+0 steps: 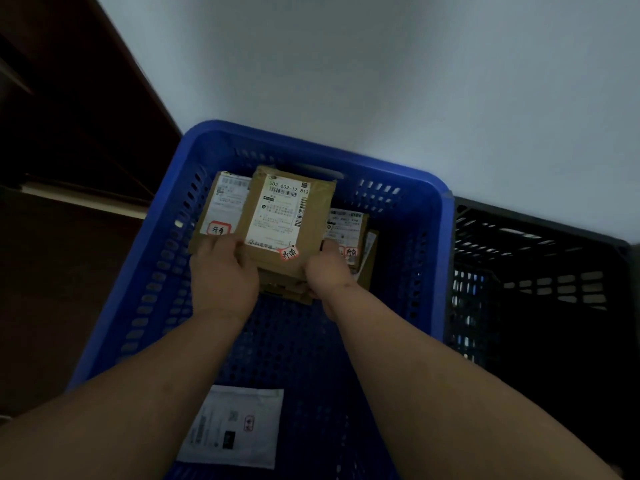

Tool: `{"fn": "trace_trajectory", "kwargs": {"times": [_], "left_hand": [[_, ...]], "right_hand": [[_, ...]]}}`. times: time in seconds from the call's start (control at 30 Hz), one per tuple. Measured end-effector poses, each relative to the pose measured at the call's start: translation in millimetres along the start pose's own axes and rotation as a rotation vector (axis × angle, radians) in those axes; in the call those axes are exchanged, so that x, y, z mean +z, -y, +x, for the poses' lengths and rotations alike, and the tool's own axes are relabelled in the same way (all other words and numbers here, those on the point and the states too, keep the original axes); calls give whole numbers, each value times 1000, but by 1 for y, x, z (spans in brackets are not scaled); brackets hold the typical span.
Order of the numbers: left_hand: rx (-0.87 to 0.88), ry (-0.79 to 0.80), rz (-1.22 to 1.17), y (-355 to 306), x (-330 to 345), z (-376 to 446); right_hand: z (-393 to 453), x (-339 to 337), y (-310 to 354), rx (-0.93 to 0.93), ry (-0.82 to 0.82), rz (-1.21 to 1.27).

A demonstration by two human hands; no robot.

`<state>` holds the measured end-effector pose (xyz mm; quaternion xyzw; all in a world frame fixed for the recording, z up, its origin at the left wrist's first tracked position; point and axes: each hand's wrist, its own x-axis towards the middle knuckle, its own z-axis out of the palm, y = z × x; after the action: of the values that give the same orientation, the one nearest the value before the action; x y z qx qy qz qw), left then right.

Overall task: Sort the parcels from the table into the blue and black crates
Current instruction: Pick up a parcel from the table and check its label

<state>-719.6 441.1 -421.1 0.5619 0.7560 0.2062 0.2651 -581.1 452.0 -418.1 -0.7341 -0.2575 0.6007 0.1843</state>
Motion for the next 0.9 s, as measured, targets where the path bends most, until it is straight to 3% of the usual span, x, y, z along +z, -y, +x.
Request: {"fn": "trace_trajectory", "kwargs": {"times": [0.27,0.37,0.47,0.73,0.9], "left_hand": [[264,-101,9,-13,5,-12],[276,-103,-8,-17,7,-9],[239,-41,6,-12,11,-6],[-71,150,-34,-3,26,-5],[-95,198,-12,-1,23,3]], "right_hand": [[7,-16,-26,-46,-24,222],[7,-15,-31,-12,8,285],[9,-18,-31,12,35,280],[18,-26,-33,-64,-1,77],[18,-21,-28,-59,42,0]]}}
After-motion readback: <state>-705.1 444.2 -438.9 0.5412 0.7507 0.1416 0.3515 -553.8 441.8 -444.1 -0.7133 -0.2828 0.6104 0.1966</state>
